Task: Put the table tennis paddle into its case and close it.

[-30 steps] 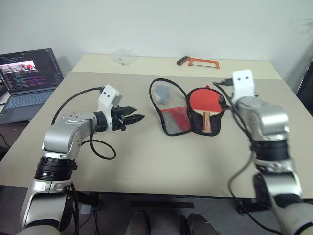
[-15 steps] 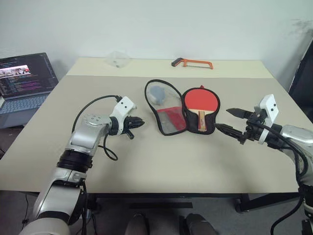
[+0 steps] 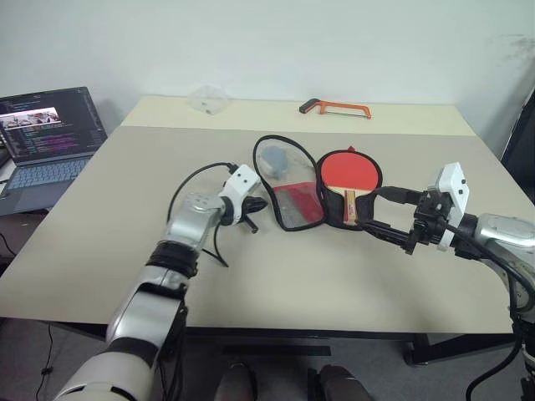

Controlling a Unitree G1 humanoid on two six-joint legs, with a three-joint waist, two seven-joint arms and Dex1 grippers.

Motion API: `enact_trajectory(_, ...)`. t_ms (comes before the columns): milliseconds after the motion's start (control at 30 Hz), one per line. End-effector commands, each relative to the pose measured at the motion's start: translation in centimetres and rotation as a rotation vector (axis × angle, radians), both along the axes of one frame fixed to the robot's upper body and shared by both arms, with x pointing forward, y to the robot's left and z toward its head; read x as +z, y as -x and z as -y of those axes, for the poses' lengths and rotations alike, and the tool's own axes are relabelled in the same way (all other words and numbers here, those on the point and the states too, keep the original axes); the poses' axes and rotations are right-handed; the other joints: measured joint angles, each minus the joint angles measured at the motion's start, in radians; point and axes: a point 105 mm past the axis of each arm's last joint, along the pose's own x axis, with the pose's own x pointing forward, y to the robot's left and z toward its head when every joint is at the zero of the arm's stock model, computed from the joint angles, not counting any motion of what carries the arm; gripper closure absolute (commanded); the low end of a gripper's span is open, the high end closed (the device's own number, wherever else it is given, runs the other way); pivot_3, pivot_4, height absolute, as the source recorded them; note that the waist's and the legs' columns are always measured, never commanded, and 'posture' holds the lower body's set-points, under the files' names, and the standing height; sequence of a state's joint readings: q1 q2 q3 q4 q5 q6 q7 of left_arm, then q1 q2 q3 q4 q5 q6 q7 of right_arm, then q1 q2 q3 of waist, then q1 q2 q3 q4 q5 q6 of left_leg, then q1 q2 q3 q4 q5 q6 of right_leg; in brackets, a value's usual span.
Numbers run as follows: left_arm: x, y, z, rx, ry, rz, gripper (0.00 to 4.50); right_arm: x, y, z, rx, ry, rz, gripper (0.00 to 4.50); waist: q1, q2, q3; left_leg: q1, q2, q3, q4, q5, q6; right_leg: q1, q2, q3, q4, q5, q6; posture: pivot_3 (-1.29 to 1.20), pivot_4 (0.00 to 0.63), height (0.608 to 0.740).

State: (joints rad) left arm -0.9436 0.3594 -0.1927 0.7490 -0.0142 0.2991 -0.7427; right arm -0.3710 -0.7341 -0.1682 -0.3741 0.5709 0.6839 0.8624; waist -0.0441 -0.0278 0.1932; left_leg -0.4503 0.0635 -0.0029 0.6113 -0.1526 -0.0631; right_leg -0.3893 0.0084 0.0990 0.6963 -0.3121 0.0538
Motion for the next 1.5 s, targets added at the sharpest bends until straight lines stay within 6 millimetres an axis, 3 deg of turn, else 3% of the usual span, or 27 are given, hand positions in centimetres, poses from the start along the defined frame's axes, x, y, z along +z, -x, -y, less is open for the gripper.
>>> enact_trajectory(33,0.9,-0.8,1.5,-0.023,-0.04,0.065,4.47,1.2,0.5,-0.5,0.016,0.011,0.06,0.0,-0.002,0.0,0.0,0.0,0.0,0.0,0.0,0.0,0.0,0.0,0.0,0.0,0.0,0.0,0.0,0.0,0.15,0.74)
enact_trajectory(200,2.5,-1.4,4.1,-0.038,0.03,0.131,4.47,1.1,0.5,-0.1,-0.009,0.027,0.053,0.0,0.0,0.0,0.0,0.0,0.0,0.0,0.0,0.0,0.0,0.0,0.0,0.0,0.0,0.0,0.0,0.0,0.15,0.74)
enact_trajectory(400,8.1,-0.8,10.3,-0.124,0.28,0.308,4.47,1.3,-0.2,3.1,-0.159,0.058,0.073,0.0,0.017,-0.001,0.001,-0.001,-0.001,0.0,0.0,0.0,0.0,0.0,0.0,0.0,0.0,0.0,0.0,0.0,0.15,0.74)
enact_trajectory(500,9.5,-0.1,13.1,-0.172,0.372,0.324,4.47,1.8,0.1,4.2,-0.205,0.06,0.09,0.0,0.017,-0.001,0.001,-0.001,-0.001,0.0,0.0,0.0,0.0,0.0,-0.001,0.0,-0.001,0.0,0.001,0.0,0.15,0.74)
enact_trajectory(600,7.6,1.6,17.1,-0.25,0.373,0.238,4.47,2.9,0.5,5.8,-0.277,0.062,0.126,0.0,0.016,-0.001,0.0,-0.001,-0.001,0.0,0.0,0.0,0.0,0.001,-0.001,0.0,-0.002,0.0,0.001,0.0,0.15,0.74)
enact_trajectory(700,4.5,2.4,18.4,-0.27,0.253,0.22,4.47,4.0,1.0,6.6,-0.323,0.033,0.145,0.0,0.015,0.0,0.0,-0.001,-0.002,0.0,0.0,0.0,0.0,0.001,-0.001,0.0,-0.003,0.0,0.001,0.0,0.15,0.74)
enact_trajectory(733,4.2,2.3,18.1,-0.259,0.25,0.21,4.47,4.2,1.2,6.7,-0.331,0.022,0.141,0.0,0.01,0.0,0.0,-0.001,-0.002,0.0,0.0,0.0,0.0,0.001,-0.001,0.0,-0.003,0.0,0.001,0.0,0.15,0.74)
enact_trajectory(867,6.0,0.9,13.9,-0.2,0.307,0.242,4.47,4.0,0.7,6.7,-0.37,-0.148,0.004,0.0,-0.023,0.0,0.0,0.002,-0.001,-0.001,-0.001,0.0,0.0,0.0,0.001,0.002,0.001,0.001,0.001,0.0,0.15,0.74)
enact_trajectory(1000,8.2,1.7,8.8,-0.261,0.354,0.237,4.31,1.2,-3.2,7.9,-0.569,-0.422,-0.193,0.0,-0.044,0.0,0.0,0.006,0.001,-0.003,-0.003,0.003,-0.004,0.002,0.003,0.003,0.003,0.001,0.001,0.0,0.15,0.74)
enact_trajectory(1133,9.2,3.3,4.4,-0.28,0.344,0.206,3.29,-2.0,-5.3,7.9,-0.625,-0.633,-0.392,0.0,-0.038,0.001,0.0,0.007,0.001,-0.003,-0.003,0.005,-0.003,0.003,0.003,0.001,0.003,0.002,0.002,0.0,0.15,0.74)
enact_trajectory(1300,10.2,6.8,0.0,-0.351,0.394,0.108,1.41,-4.6,-5.9,7.0,-0.619,-0.728,-0.527,0.0,-0.026,0.001,0.0,0.001,0.001,-0.003,-0.003,0.005,-0.003,0.0,0.002,-0.001,0.001,0.004,-0.002,0.0,0.15,0.74)
enact_trajectory(1400,9.7,8.1,-1.9,-0.358,0.371,0.058,0.29,-5.9,-6.0,6.8,-0.636,-0.745,-0.575,0.0,-0.02,0.001,0.0,0.0,0.001,-0.004,-0.003,0.005,-0.002,0.0,0.002,-0.002,0.001,0.004,-0.002,0.0,0.15,0.74)
enact_trajectory(1433,9.4,8.5,-2.7,-0.355,0.357,0.037,0.04,-6.3,-6.1,6.5,-0.634,-0.747,-0.592,0.0,-0.02,0.001,0.0,0.0,0.001,-0.004,-0.003,0.005,-0.002,0.0,0.002,-0.002,0.001,0.004,-0.002,0.0,0.15,0.74)
enact_trajectory(1500,8.8,9.2,-4.1,-0.33,0.328,0.011,0.04,-7.1,-6.2,5.6,-0.615,-0.759,-0.63,0.0,-0.021,0.001,0.0,0.001,0.001,-0.004,-0.003,0.005,-0.002,0.0,0.002,-0.002,0.001,0.004,-0.002,0.0,0.15,0.74)
